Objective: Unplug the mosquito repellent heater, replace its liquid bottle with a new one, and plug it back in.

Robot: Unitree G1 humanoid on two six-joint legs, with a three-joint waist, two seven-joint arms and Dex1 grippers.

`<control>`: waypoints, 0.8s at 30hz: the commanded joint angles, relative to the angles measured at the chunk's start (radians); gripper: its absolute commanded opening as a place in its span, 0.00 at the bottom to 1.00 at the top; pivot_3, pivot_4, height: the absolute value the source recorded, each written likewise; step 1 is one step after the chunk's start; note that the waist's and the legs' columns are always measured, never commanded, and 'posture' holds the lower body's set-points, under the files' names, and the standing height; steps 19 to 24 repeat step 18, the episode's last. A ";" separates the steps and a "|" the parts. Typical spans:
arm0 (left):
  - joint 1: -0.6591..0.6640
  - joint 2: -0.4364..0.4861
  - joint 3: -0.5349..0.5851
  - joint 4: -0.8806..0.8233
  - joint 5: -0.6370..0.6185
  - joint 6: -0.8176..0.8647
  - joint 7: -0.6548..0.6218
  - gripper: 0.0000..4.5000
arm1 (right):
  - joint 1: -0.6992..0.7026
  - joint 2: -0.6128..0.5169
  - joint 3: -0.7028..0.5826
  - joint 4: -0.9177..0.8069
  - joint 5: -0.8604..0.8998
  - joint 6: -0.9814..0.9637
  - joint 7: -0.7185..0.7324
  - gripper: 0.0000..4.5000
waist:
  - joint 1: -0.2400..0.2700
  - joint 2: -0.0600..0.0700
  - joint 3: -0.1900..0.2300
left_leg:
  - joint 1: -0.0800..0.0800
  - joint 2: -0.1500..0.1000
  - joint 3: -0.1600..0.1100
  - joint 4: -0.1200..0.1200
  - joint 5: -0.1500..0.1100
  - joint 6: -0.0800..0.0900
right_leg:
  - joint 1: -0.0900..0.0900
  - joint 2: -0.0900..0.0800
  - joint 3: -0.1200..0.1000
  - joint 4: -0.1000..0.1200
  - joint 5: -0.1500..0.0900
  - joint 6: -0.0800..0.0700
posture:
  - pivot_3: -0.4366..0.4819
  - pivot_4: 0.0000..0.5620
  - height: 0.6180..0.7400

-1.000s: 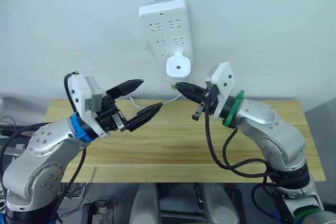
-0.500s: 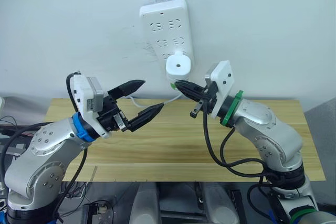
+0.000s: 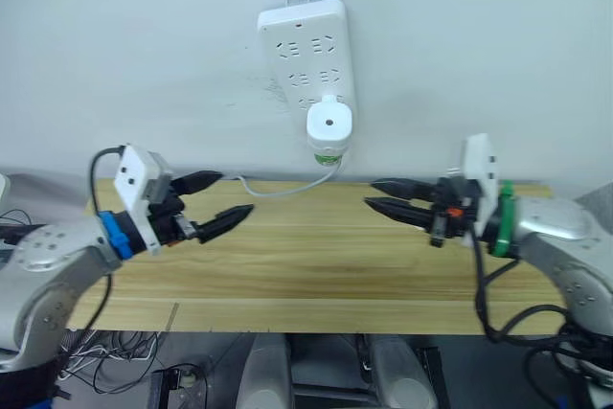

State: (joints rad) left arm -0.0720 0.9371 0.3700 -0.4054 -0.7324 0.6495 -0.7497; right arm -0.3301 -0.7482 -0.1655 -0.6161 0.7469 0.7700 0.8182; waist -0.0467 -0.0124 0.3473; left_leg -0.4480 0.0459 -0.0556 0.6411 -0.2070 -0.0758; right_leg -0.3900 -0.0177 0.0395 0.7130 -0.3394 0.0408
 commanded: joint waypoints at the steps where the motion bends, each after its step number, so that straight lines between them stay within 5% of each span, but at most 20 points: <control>1: -0.009 0.050 0.051 0.050 0.068 -0.061 -0.051 1.00 | 0.055 -0.069 -0.117 0.068 -0.016 -0.094 0.097 0.60 | 0.006 0.000 0.000 | 0.000 0.000 0.000 0.000 0.000 0.000 | 0.000 0.000 0.000 0.000 0.000 0.000 | 0.47 0.50 1.00; 6: -0.018 0.094 0.054 0.150 0.172 -0.140 -0.096 1.00 | 0.085 -0.181 -0.198 0.272 -0.118 -0.238 0.195 1.00 | 0.007 0.000 0.000 | 0.000 0.000 0.001 0.000 0.000 0.000 | 0.000 0.000 0.001 0.000 0.000 0.000 | 0.46 0.48 1.00; 11: -0.037 0.084 0.037 0.243 0.223 -0.205 -0.126 1.00 | 0.062 -0.240 -0.212 0.471 -0.177 -0.344 0.267 1.00 | 0.006 -0.002 -0.002 | 0.000 0.000 0.002 0.000 0.001 -0.001 | 0.000 0.000 0.001 0.000 0.000 0.000 | 0.44 0.44 1.00; 24: -0.082 0.067 -0.003 0.297 0.244 -0.215 -0.162 1.00 | 0.098 -0.234 -0.212 0.519 -0.214 -0.400 0.278 1.00 | 0.005 -0.003 -0.004 | 0.000 0.000 0.002 0.001 0.002 -0.004 | 0.000 0.000 0.001 0.001 0.000 0.000 | 0.43 0.44 1.00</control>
